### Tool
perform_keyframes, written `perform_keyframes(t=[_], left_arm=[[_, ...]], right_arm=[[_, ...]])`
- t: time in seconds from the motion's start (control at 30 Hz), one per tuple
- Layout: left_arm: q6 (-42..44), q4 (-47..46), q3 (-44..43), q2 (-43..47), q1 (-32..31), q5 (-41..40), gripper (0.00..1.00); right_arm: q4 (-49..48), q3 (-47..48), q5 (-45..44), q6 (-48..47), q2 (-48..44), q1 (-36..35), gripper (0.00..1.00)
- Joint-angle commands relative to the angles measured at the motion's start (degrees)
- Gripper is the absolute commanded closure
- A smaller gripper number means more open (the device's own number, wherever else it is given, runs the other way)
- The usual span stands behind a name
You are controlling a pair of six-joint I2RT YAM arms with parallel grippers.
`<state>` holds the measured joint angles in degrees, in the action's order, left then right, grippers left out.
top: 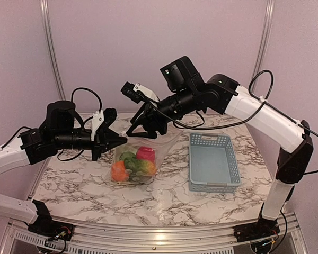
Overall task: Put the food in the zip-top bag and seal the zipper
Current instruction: Hold the zipper from the zipper food storage bag.
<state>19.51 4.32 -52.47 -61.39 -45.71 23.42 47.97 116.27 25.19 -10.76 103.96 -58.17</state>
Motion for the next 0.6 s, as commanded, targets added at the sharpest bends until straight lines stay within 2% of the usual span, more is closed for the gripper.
perform_keyframes(t=[0.0, 0.3, 0.57], left_arm=[[-1.4, 2.0, -3.0, 1.5, -0.2, 2.5, 1.00], [-3.2, 1.7, -2.6, 3.1, -0.2, 1.7, 1.00], [-4.2, 2.1, -2.2, 3.0, -0.2, 2.7, 1.00]], right_arm=[[-2.7, 0.3, 3.1, -2.0, 1.3, -0.5, 0.44], [-3.6, 1.1, 6.6, -1.8, 3.4, -0.5, 0.51], [-4.2, 1.6, 7.5, -1.3, 3.8, -0.5, 0.64]])
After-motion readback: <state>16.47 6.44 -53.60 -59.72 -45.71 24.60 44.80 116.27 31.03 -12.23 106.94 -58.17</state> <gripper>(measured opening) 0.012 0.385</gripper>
